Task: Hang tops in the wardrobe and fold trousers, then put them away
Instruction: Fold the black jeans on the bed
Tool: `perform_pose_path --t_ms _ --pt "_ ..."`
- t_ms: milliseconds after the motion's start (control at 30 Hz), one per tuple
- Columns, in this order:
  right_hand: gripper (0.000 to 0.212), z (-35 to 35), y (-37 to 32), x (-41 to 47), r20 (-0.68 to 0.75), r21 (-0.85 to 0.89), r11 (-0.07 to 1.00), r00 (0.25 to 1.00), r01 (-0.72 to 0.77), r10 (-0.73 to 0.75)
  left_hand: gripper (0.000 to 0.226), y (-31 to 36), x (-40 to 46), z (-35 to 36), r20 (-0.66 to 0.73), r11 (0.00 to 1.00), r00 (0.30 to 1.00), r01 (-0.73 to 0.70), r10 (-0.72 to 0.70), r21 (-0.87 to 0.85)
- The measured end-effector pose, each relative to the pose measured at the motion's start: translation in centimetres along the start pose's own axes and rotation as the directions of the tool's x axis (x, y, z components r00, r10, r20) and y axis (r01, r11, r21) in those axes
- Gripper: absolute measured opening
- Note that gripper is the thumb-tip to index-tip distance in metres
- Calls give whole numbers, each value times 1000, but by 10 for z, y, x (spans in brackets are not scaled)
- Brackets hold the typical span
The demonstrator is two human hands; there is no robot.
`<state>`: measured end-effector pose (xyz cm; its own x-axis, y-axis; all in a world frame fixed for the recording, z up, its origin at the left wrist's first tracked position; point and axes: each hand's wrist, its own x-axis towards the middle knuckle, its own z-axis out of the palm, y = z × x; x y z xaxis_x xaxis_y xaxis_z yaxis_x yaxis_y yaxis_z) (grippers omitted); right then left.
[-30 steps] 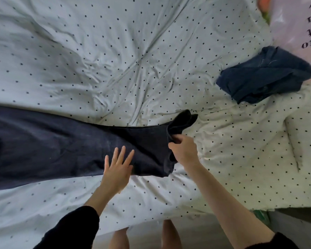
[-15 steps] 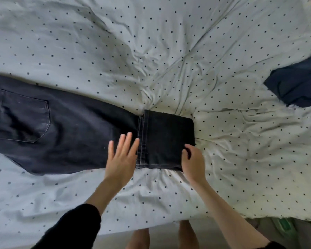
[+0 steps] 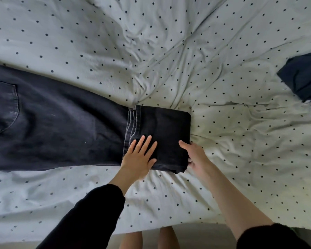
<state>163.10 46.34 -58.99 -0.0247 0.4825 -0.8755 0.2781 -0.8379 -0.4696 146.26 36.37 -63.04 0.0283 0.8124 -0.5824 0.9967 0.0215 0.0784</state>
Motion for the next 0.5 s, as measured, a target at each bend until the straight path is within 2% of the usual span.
perform_pose_path --t_ms 67,133,233,333,367,433,500 --pt "26 0 -7 -6 33 42 999 999 -6 4 56 2 -6 -5 26 999 1000 15 -14 -35" --pt "21 3 -18 -21 31 71 993 995 89 -92 53 0 -16 -15 6 980 999 44 -43 -194" --pt "25 23 -31 -47 9 4 959 959 282 -282 51 -12 -37 -31 -144 812 966 95 -215 -576" --pt "39 61 -44 -78 103 -245 858 892 452 -440 48 -33 -67 -55 -289 622 854 50 -433 -782" --pt "41 81 -48 -89 157 -335 771 839 542 -521 47 -46 -79 -66 -320 557 802 20 -505 -830" --pt "41 129 -48 -111 343 -414 542 677 731 -651 44 -79 -103 -82 -373 485 674 -25 -637 -874" --pt "41 188 -38 -132 627 -382 360 525 851 -576 42 -128 -132 -96 -440 502 518 -24 -733 -865"
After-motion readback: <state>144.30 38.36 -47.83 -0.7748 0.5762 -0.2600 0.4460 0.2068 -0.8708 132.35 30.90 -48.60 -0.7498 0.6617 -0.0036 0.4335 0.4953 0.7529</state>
